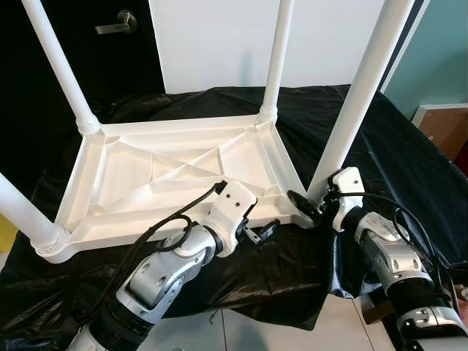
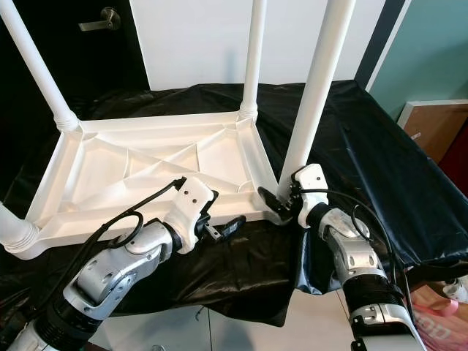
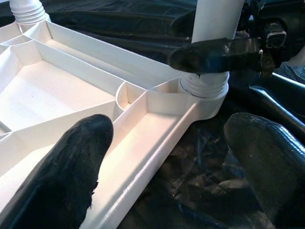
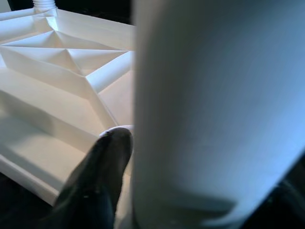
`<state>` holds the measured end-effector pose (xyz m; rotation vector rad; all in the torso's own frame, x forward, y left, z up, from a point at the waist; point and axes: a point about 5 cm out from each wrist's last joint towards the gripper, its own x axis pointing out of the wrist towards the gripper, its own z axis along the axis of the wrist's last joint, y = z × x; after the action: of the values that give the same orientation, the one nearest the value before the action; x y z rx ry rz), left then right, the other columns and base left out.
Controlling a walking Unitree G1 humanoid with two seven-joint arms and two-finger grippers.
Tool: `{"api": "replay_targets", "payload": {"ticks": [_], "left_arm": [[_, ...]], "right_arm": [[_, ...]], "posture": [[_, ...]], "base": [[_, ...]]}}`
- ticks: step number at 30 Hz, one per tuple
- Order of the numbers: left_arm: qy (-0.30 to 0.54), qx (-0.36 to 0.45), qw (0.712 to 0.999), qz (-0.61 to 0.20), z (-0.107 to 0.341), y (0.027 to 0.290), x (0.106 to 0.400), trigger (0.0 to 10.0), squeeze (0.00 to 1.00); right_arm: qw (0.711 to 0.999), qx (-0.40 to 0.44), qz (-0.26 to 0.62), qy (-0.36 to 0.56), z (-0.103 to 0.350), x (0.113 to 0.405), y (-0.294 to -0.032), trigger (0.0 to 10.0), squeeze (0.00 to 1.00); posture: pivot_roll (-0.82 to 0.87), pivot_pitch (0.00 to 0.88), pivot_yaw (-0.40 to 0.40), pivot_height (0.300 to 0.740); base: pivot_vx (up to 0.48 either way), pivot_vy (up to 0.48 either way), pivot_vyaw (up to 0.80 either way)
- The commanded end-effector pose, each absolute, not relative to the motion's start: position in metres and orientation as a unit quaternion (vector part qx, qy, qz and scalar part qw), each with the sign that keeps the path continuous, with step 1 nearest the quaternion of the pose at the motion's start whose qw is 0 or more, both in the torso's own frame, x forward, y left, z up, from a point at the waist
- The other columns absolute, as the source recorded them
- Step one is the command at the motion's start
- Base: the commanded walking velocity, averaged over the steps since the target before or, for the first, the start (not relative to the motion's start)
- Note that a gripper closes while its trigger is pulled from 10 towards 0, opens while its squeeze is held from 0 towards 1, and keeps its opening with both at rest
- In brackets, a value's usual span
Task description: Building children table
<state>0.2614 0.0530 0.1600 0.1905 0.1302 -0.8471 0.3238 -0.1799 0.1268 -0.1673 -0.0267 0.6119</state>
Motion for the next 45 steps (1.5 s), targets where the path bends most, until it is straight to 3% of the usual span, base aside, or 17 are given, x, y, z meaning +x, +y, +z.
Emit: {"api": "replay_targets", "payload": {"ticks": [1,5,6,7,8,14,16,19,22,28,45], "left_arm": [[0.076,0.092,0.872,-0.474,0.157,0.048,0.255,10.0,0.00],[0.074,0.095,0.872,-0.475,0.159,0.048,0.258,10.0,0.00],[0.072,0.093,0.872,-0.475,0.160,0.048,0.258,10.0,0.00],[0.072,0.093,0.872,-0.475,0.160,0.048,0.258,10.0,0.00],[0.074,0.091,0.872,-0.475,0.160,0.049,0.257,10.0,0.00],[0.079,0.085,0.873,-0.473,0.157,0.047,0.257,10.0,0.00],[0.079,0.085,0.873,-0.473,0.157,0.047,0.257,10.0,0.00],[0.079,0.086,0.873,-0.475,0.157,0.047,0.257,10.0,0.00],[0.078,0.086,0.873,-0.474,0.157,0.047,0.259,10.0,0.00],[0.076,0.087,0.874,-0.472,0.158,0.046,0.261,10.0,0.00],[0.075,0.088,0.878,-0.464,0.156,0.049,0.260,10.0,0.00]], "right_arm": [[0.946,-0.079,0.316,0.000,0.118,0.320,-0.177,0.0,0.00],[0.948,-0.077,0.308,0.001,0.116,0.320,-0.176,0.0,0.00],[0.951,-0.073,0.301,0.003,0.115,0.319,-0.176,4.9,0.00],[0.951,-0.073,0.301,0.003,0.115,0.319,-0.176,4.9,0.00],[0.955,-0.073,0.286,0.008,0.111,0.316,-0.176,10.0,0.00],[0.982,-0.060,0.180,0.017,0.102,0.314,-0.172,10.0,0.00],[0.982,-0.060,0.180,0.017,0.102,0.314,-0.172,10.0,0.00],[0.995,-0.034,0.093,0.021,0.102,0.315,-0.170,10.0,0.00],[1.000,-0.012,0.015,0.022,0.100,0.313,-0.160,10.0,0.00],[0.998,0.018,-0.051,0.040,0.095,0.309,-0.144,10.0,0.00],[0.999,0.025,-0.048,0.008,0.109,0.307,-0.133,10.0,0.00]], "posture": [[-0.02,0.033,-0.028,0.740],[-0.03,0.045,-0.021,0.740],[-0.03,0.047,-0.023,0.740],[-0.03,0.047,-0.023,0.740],[-0.04,0.046,-0.024,0.740],[-0.05,0.054,-0.019,0.740],[-0.05,0.054,-0.019,0.740],[-0.07,0.055,-0.016,0.740],[-0.07,0.054,-0.015,0.740],[-0.07,0.051,-0.014,0.740],[-0.06,0.038,-0.028,0.740]], "base": [[0.000,0.000,0.00],[0.000,0.000,0.00],[0.000,0.000,0.00],[0.000,0.000,0.00],[0.000,0.000,0.00],[0.000,0.000,0.00],[0.000,0.000,0.00],[0.000,0.000,0.00],[0.000,0.000,0.00],[0.000,0.000,0.00],[0.000,0.000,0.00]]}}
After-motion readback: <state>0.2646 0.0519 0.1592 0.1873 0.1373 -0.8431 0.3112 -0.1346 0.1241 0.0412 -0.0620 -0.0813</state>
